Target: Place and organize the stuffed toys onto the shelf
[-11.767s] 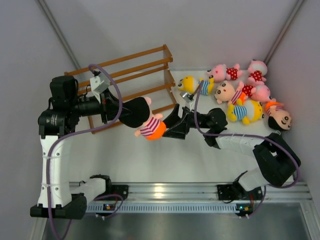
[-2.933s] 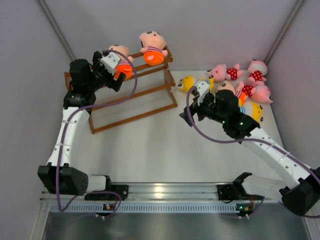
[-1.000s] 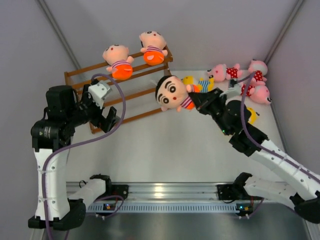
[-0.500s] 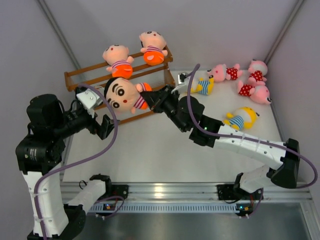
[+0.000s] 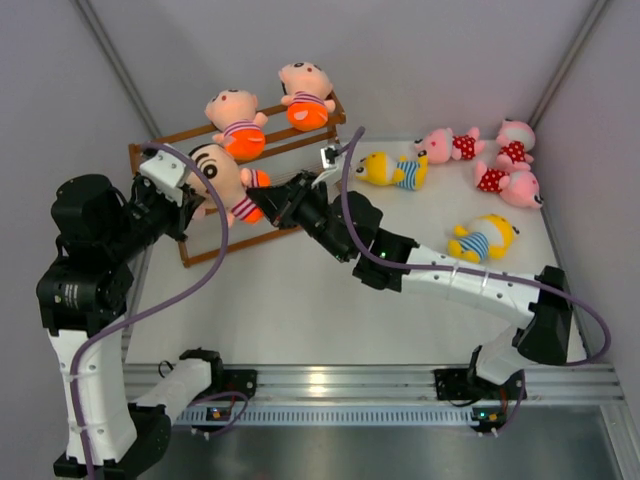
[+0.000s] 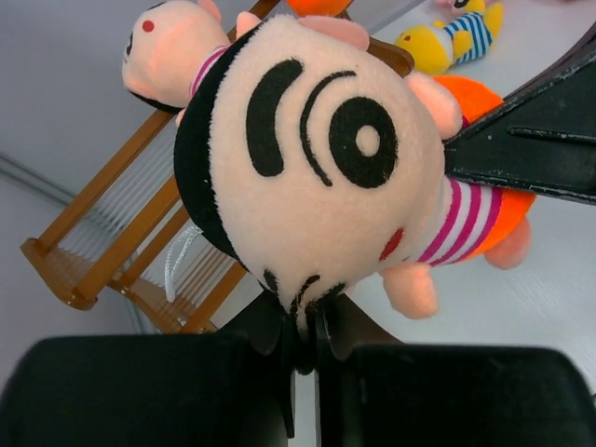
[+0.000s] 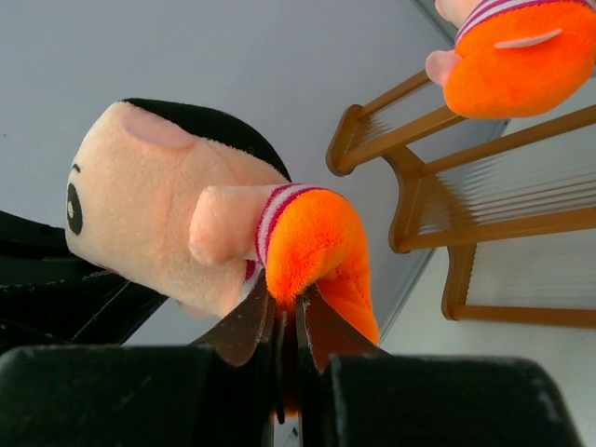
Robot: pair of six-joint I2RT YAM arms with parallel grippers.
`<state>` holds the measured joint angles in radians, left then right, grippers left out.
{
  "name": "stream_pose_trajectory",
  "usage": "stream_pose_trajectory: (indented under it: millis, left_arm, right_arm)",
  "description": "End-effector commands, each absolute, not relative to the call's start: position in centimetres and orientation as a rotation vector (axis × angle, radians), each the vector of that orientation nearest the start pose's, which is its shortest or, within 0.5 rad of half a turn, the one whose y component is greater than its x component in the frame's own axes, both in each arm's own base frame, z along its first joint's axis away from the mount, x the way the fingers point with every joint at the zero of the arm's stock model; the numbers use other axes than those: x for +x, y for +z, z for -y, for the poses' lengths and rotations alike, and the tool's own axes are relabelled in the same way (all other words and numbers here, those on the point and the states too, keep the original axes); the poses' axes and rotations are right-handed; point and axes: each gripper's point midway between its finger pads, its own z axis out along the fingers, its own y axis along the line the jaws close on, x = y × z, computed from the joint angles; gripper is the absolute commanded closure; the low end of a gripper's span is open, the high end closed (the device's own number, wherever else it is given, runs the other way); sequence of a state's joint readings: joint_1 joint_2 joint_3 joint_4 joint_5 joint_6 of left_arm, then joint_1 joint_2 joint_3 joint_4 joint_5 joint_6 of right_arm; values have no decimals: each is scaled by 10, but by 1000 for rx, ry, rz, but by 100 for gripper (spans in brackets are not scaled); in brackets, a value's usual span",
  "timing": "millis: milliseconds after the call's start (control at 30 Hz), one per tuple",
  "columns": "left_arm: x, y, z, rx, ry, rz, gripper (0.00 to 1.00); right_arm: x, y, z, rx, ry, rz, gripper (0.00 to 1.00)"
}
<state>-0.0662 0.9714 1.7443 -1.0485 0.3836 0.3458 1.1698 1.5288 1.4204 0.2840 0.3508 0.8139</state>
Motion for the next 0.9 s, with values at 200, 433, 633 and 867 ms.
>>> stream_pose_trajectory:
  millis: [200, 433, 633, 867]
  left_arm:
    - [267, 470, 17, 603, 253, -1613, 100]
    - [296, 448, -7, 773, 502, -1661, 100]
    - [315, 451, -25, 779, 642, -1666, 100]
    - [333, 458, -37, 772, 706, -1689, 100]
  right_arm:
    - [195, 456, -480, -157, 1466, -1475, 46]
    - [208, 440, -454, -165, 1295, -1506, 31]
    - [216, 444, -423, -208, 1187, -1473, 30]
    - [212, 449, -417, -386, 1134, -1427, 27]
